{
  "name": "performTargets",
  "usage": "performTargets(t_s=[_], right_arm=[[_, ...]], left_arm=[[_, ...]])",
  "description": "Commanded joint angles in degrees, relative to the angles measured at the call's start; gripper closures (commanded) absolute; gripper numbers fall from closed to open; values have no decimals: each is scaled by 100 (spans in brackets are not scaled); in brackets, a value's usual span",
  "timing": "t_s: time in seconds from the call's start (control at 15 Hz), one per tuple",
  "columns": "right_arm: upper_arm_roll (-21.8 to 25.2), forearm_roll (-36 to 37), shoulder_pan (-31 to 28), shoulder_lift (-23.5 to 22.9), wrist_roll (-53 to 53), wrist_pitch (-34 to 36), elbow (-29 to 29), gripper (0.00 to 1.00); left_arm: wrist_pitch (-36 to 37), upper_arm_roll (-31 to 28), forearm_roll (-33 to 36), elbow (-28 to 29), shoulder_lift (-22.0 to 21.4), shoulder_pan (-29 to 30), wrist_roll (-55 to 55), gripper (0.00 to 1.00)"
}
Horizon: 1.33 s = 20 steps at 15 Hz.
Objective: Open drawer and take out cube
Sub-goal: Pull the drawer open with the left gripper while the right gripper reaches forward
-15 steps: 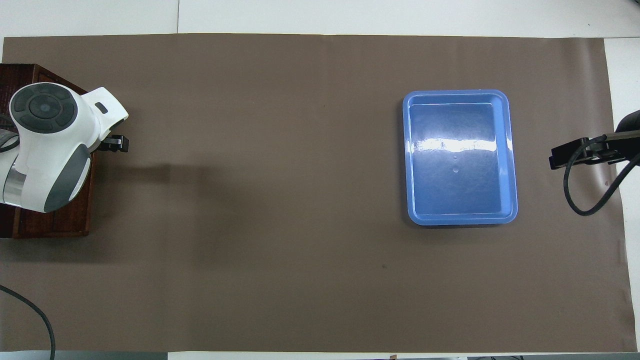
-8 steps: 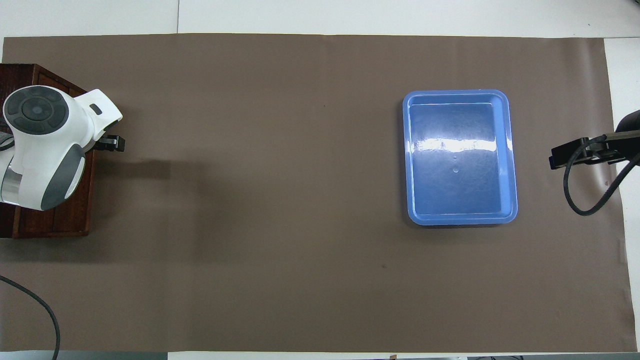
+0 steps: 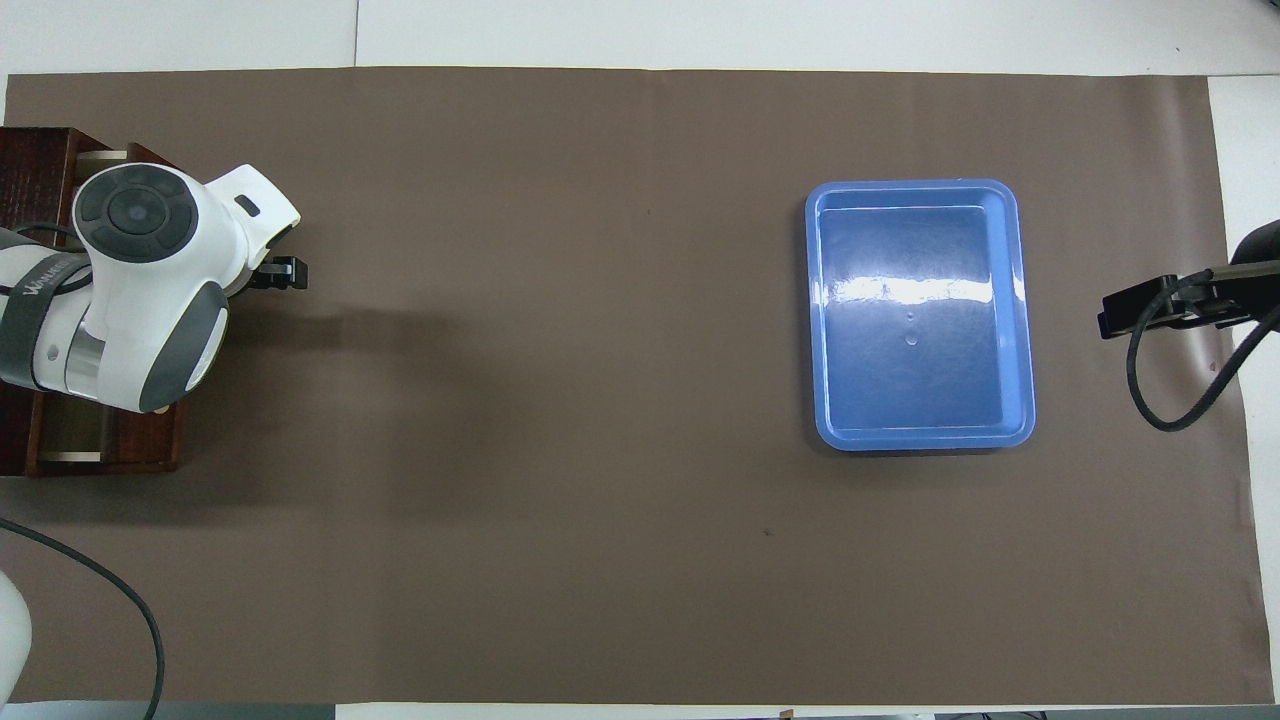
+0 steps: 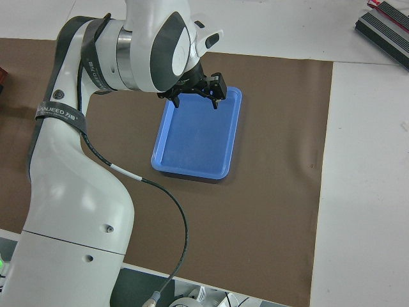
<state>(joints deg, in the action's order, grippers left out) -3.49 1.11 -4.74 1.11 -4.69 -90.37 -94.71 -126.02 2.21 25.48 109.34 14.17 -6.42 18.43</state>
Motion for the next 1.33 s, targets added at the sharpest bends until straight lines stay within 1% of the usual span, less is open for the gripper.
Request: performTargets(t_s=[0.0, 0.27, 0.53, 0.66, 0.73, 0.8, 0.86, 0.93, 1.13, 1.26], right_arm=[[-64, -14, -114, 153, -155, -51, -188, 0], [-64, -23, -123, 153, -163, 1, -171, 0], [-64, -32, -97, 153, -321, 334, -136, 0], [-64, -58, -114, 153, -855, 581, -109, 0], [-64, -58, -123, 144, -1015, 486, -101, 0], [-55, -58, -106, 144, -973, 198, -127, 0], [-55, -49, -62, 135, -659, -66, -144, 0], [-55, -49, -27, 135, -90, -191, -144, 0], [-125, -40, 0, 109, 1894, -376, -171, 0], [-152, -40, 253, 21, 3083, -542, -171, 0]], left_arm=[[192, -28, -219, -264, 173, -324, 169, 0], [253, -19, -342, -264, 173, -561, 538, 0], [280, -19, -491, -264, 165, -719, 582, 0], [280, -19, -535, -273, 165, -763, 608, 0], [280, -19, -596, -273, 165, -799, 617, 0], [280, -19, -623, -282, 165, -799, 626, 0], [289, -19, -623, -282, 165, -808, 626, 0], [306, -19, -623, -290, 165, -808, 687, 0], [315, -10, -641, -299, 165, -896, 705, 0], [350, -19, -737, -352, 165, -931, 714, 0]])
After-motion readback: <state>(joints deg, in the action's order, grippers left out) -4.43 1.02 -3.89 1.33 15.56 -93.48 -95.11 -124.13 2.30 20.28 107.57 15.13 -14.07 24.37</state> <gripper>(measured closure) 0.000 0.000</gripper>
